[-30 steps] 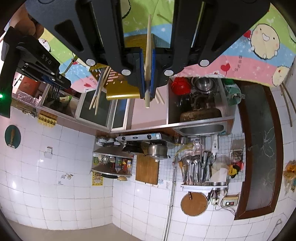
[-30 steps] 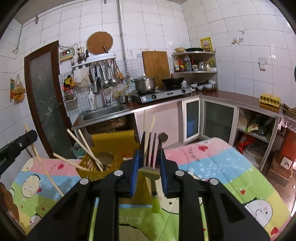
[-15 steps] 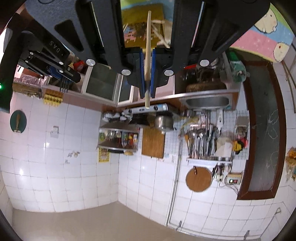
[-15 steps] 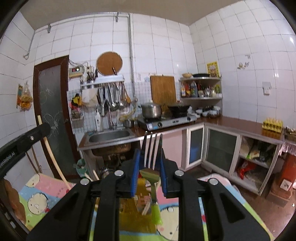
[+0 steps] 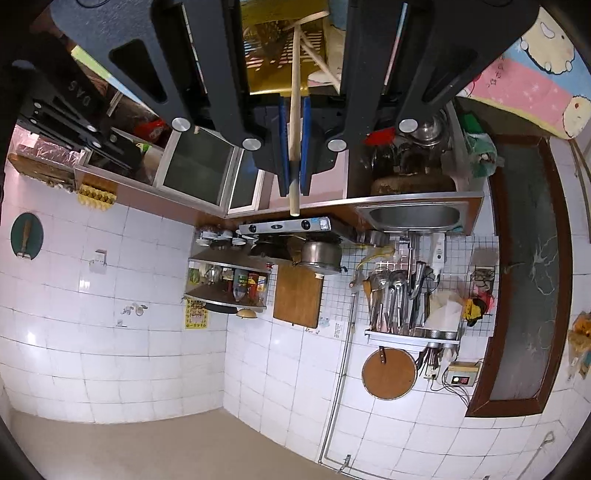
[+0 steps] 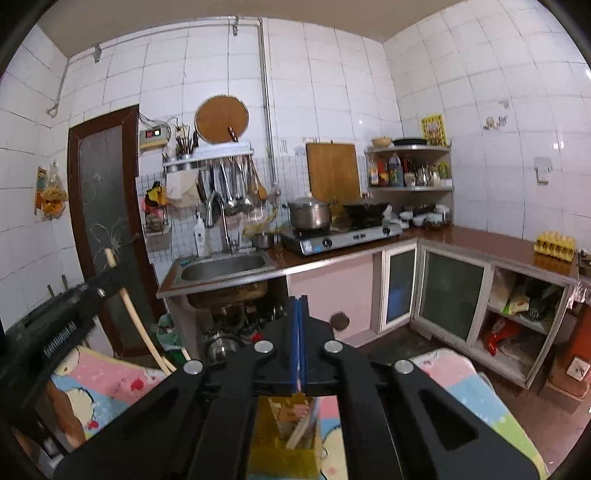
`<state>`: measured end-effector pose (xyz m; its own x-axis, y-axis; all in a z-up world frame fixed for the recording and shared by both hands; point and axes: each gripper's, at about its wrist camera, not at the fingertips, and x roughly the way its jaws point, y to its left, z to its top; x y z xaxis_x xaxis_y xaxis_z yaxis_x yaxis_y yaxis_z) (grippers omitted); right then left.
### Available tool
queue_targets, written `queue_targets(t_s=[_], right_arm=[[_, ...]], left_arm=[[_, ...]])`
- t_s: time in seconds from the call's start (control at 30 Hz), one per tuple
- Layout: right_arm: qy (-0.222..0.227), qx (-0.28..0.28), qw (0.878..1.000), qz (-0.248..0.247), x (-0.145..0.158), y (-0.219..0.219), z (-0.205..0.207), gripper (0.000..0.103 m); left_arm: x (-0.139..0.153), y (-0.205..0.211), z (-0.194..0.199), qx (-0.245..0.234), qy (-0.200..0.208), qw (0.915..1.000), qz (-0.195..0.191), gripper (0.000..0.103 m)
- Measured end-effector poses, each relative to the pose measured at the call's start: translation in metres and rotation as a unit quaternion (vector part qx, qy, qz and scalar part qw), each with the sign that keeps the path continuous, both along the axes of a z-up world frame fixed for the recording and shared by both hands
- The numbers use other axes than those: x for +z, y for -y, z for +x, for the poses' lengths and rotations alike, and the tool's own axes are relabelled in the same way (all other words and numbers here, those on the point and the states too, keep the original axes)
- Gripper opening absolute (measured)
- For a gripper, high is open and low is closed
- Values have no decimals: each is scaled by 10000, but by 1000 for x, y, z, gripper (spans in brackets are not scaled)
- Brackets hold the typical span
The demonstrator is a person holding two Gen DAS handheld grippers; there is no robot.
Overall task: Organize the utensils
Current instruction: 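Lower the fork into the yellow holder and open the right tool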
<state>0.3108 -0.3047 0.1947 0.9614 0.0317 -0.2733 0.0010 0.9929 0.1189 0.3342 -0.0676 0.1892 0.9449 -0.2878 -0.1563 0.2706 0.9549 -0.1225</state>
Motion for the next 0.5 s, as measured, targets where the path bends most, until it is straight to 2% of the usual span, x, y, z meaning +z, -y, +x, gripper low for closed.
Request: queue_targets(t_s=[0.27, 0.37, 0.5], right_arm=[[-876, 69, 9961, 16, -72, 12, -15, 2], [-1141, 64, 9933, 191, -93, 10, -22, 3], [-1379, -16, 9904, 116, -113, -4, -29, 3]], left_arm=[[-4, -27, -17, -43, 17, 9998, -170, 4], [-5, -36, -27, -34, 35, 9999, -138, 4], [-6, -52, -39, 22, 55, 9999, -136, 5]])
